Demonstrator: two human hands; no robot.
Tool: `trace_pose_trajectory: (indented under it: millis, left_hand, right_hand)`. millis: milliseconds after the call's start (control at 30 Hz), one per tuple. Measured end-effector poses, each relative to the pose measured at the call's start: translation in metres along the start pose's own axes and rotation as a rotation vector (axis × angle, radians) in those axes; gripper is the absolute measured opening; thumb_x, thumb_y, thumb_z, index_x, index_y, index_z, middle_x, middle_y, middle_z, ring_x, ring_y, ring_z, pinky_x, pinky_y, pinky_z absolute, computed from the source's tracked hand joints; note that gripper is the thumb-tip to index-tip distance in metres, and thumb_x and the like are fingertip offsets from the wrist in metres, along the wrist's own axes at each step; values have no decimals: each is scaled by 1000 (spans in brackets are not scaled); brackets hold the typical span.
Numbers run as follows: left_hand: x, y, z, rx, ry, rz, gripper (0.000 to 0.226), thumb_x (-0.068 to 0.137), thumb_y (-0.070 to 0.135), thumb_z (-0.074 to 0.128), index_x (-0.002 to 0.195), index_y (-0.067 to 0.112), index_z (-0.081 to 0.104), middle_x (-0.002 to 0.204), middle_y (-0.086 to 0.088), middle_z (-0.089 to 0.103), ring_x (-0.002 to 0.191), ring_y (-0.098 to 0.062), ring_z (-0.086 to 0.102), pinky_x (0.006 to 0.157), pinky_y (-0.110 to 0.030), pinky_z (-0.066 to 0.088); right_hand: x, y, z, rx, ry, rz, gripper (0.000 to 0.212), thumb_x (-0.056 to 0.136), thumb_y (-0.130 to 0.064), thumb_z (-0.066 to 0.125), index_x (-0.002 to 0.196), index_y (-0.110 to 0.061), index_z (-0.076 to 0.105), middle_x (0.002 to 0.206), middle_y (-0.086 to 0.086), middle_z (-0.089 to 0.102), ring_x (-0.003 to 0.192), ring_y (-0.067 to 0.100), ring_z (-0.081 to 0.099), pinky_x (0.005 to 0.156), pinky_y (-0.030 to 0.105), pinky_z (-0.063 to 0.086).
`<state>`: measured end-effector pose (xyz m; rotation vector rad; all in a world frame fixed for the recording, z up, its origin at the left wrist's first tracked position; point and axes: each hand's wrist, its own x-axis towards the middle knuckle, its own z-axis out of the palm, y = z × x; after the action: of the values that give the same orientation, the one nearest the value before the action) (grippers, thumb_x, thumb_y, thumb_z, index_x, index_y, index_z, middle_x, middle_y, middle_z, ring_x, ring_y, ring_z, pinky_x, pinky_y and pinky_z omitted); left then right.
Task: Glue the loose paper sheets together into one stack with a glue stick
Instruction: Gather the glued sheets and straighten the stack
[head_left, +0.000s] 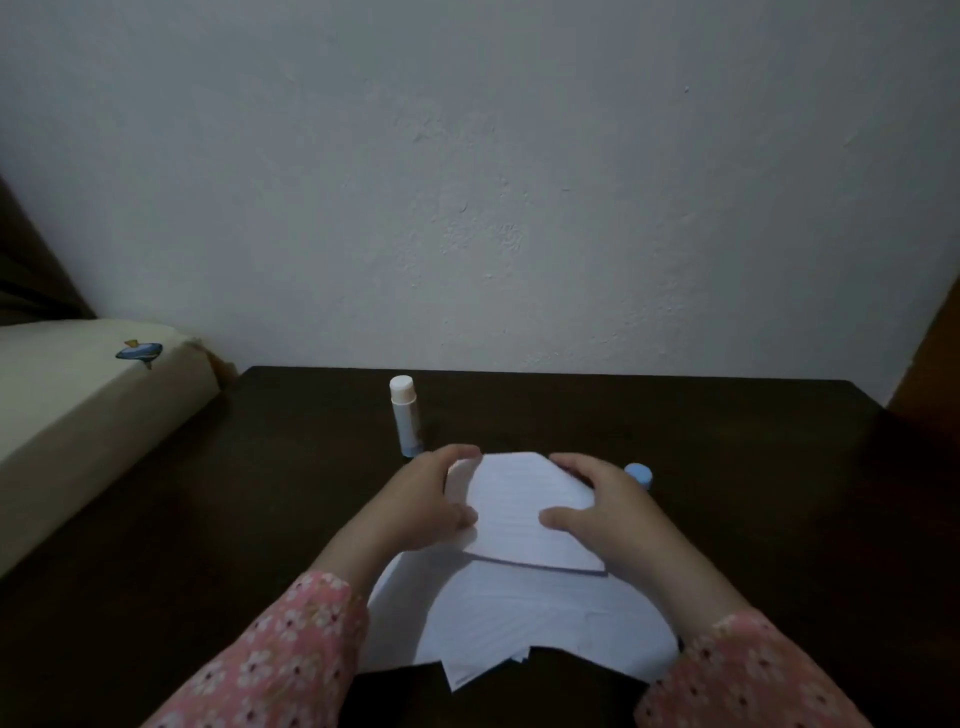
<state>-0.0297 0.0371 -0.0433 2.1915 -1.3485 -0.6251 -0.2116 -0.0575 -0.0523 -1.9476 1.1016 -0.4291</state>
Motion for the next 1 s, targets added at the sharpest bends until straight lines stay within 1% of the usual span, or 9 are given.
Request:
trace_pose_trajectory:
  millis: [67,167,300,400,467,533,667,833,1000]
  left_hand:
    - [-11,-3,7,63,-35,-11,71,82,20,72,139,42,37,145,3,38,122,-17,48,96,-32,48]
    - [-22,-2,11,156,-113,-29,72,84,15,68,142,41,35,152,4,22,128,-21,42,95,-31,48]
    - [-29,-1,14,343,-164,13,75,89,14,60,148,41,23,158,5,2,143,-26,11,112,-45,29]
    - [-27,6,14,328,-191,73,70,90,36,60,148,41,22,159,11,0,145,-26,3,113,-53,17]
    - [-21,10,17,378,-243,85,82,82,56,62,149,42,18,159,14,3,146,-25,-1,113,-57,10]
    - [-15,12,20,456,-267,88,84,79,61,62,149,42,17,159,12,10,146,-24,4,112,-60,9]
    - [-5,19,19,561,-268,59,70,84,58,58,145,38,30,153,7,24,139,-25,25,111,-57,19]
    - [-2,27,12,550,-291,-158,90,78,54,69,150,22,25,149,-5,30,130,-30,41,102,-42,42]
    - [-3,21,5,425,-214,-338,87,73,53,75,140,9,39,133,-8,51,117,-27,52,96,-37,46]
  right_hand:
    - [-14,0,4,-67,-27,-8,69,81,-23,74,140,-37,40,137,-9,40,106,6,45,88,27,43]
    - [-26,5,6,-226,-25,13,73,82,-25,73,144,-34,37,142,-8,32,123,13,43,101,31,39]
    - [-38,13,11,-411,58,14,64,80,-44,71,139,-35,45,145,-11,29,131,17,33,108,39,33]
    - [-50,10,3,-420,-132,-66,81,72,-57,73,143,-40,37,147,-18,22,133,15,25,109,38,27]
    - [-55,7,-1,-538,-246,-98,95,68,-58,75,147,-44,25,152,-17,13,138,17,17,112,40,21]
    - [-56,9,-1,-561,-256,-98,96,69,-55,77,148,-45,22,154,-16,11,140,17,13,113,41,18]
    - [-47,18,5,-546,-148,-133,87,70,-57,74,144,-43,32,154,-14,20,141,13,14,115,42,16]
    - [-38,22,12,-547,9,-99,79,70,-57,74,140,-40,42,149,-12,30,137,13,24,111,43,21]
    - [-35,23,24,-524,184,-57,77,73,-60,70,140,-34,42,141,-9,38,130,13,33,107,39,29]
